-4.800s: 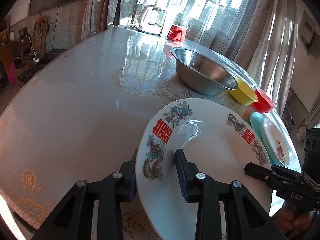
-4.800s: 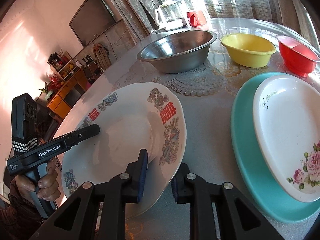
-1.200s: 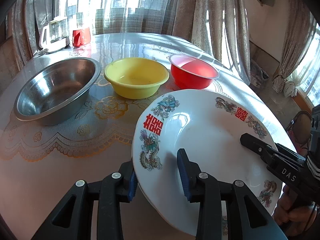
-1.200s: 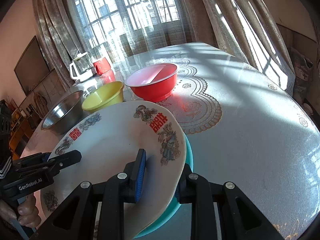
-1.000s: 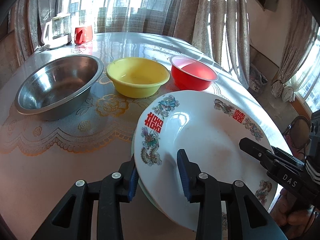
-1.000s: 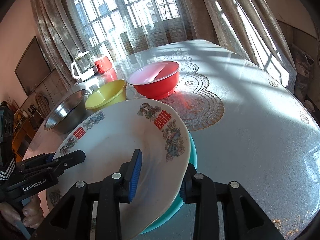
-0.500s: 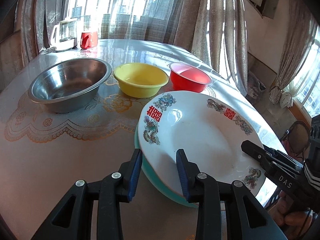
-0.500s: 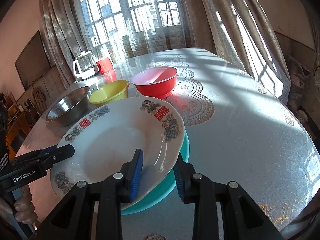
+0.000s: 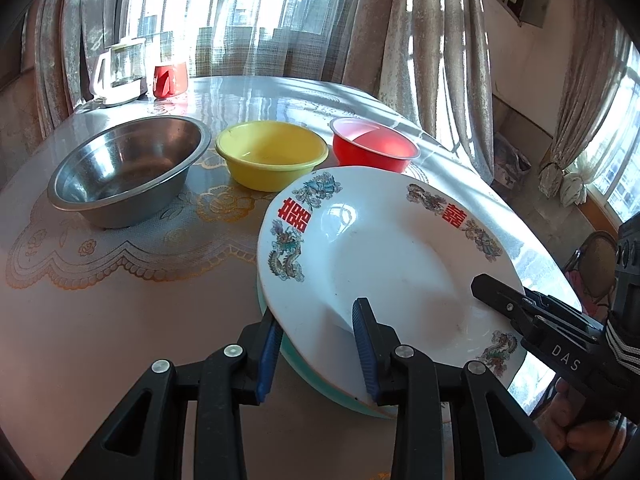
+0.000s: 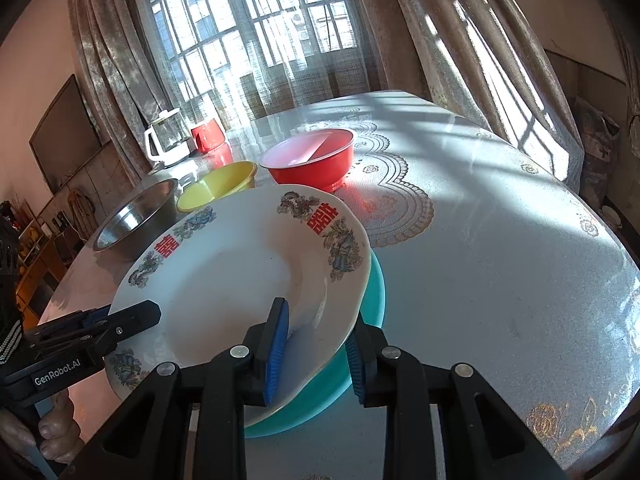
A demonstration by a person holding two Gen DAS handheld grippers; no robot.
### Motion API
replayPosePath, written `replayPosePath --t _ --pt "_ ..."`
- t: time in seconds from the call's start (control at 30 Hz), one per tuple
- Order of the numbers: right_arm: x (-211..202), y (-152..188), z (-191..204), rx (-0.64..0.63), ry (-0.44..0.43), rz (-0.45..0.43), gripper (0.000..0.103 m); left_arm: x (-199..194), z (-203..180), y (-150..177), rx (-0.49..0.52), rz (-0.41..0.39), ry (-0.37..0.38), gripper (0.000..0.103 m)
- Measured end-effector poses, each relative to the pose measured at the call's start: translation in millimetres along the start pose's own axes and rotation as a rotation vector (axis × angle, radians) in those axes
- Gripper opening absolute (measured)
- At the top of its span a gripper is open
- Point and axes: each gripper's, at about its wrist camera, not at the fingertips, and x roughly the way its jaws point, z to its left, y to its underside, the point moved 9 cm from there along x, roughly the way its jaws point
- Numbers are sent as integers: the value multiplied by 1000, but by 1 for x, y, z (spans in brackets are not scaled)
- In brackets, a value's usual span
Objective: Organize plates and bowls
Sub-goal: 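Lower the large red-character plate onto the stack and open both grippers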
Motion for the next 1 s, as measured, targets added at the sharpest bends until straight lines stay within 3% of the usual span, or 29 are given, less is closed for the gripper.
replayPosePath --t 0.13,0.27,0.53,1.0 --pt "1 2 -1 4 8 12 30 -4 1 0 9 -6 -21 36" --pt "1 3 -6 42 16 33 40 -9 3 -1 12 -13 -33 37" --pt "-2 4 -6 55 31 46 40 -21 7 0 17 -29 -54 37" --pt "-37 -18 -11 95 83 -69 40 -55 25 3 -16 -83 -113 37"
